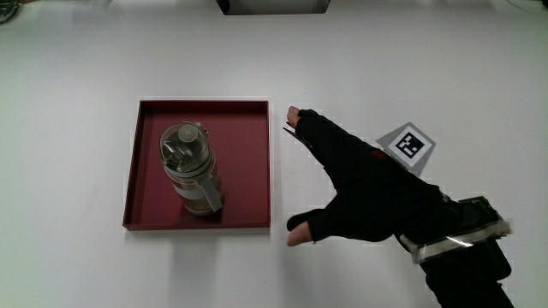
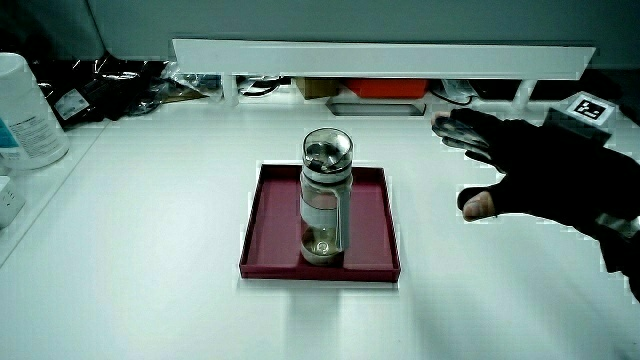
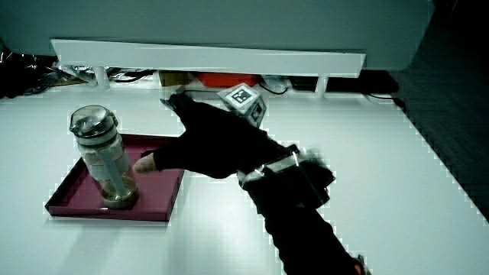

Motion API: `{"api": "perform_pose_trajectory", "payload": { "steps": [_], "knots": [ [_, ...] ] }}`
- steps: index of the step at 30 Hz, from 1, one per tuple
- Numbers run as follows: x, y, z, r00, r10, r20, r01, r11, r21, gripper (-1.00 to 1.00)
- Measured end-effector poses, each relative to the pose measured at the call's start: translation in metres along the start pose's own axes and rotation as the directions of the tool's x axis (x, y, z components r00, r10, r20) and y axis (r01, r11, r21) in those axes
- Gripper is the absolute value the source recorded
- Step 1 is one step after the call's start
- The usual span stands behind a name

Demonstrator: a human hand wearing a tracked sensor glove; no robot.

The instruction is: Pick bottle

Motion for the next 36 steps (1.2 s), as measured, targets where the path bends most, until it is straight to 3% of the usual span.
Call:
{"api": "perform_pose_trajectory", "payload": {
  "steps": [2, 4, 5, 6, 7, 9, 12, 13, 15, 16, 17, 18, 19, 22, 23, 25, 29, 33, 36],
  "knots": [
    [0.001, 0.006, -0.002, 1.0, -0.027, 0.008, 0.027, 0.9996, -0.006, 0.0],
    [0.003, 0.013, -0.005, 0.995, -0.093, 0.027, 0.093, 0.9956, -0.01, 0.0],
    [0.002, 0.017, -0.007, 0.996, -0.09, -0.014, 0.09, 0.9959, -0.012, 0.0],
    [0.002, 0.021, -0.009, 0.993, -0.115, -0.02, 0.114, 0.9932, -0.021, 0.0],
    [0.006, 0.027, -0.011, 0.996, -0.086, -0.025, 0.085, 0.996, -0.027, 0.0],
    [0.004, 0.035, -0.015, 0.991, -0.115, -0.068, 0.112, 0.993, -0.037, 0.0],
    [0.0, 0.047, -0.022, 0.979, -0.158, -0.132, 0.152, 0.9868, -0.055, 0.0],
    [-0.006, 0.05, -0.025, 0.97, -0.168, -0.178, 0.159, 0.9853, -0.063, 0.0],
    [0.003, 0.061, -0.03, 0.979, -0.13, -0.159, 0.121, 0.9905, -0.065, 0.0],
    [0.011, 0.068, -0.032, 0.987, -0.085, -0.136, 0.077, 0.995, -0.063, 0.0],
    [0.009, 0.071, -0.035, 0.983, -0.065, -0.173, 0.054, 0.9962, -0.068, 0.0],
    [0.013, 0.075, -0.037, 0.984, -0.081, -0.156, 0.072, 0.9954, -0.064, 0.0],
    [0.016, 0.079, -0.04, 0.981, -0.056, -0.184, 0.043, 0.9965, -0.072, 0.0],
    [0.021, 0.09, -0.049, 0.972, -0.114, -0.204, 0.097, 0.9909, -0.094, 0.0],
    [0.029, 0.096, -0.052, 0.977, -0.067, -0.202, 0.05, 0.995, -0.087, 0.0],
    [0.039, 0.104, -0.058, 0.978, -0.037, -0.205, 0.02, 0.9963, -0.084, 0.0],
    [0.05, 0.111, -0.07, 0.969, -0.063, -0.238, 0.04, 0.9941, -0.101, 0.0],
    [0.059, 0.12, -0.08, 0.97, -0.086, -0.229, 0.064, 0.9927, -0.102, 0.0],
    [0.066, 0.125, -0.086, 0.961, -0.1, -0.256, 0.075, 0.9916, -0.105, 0.0]
  ]
}}
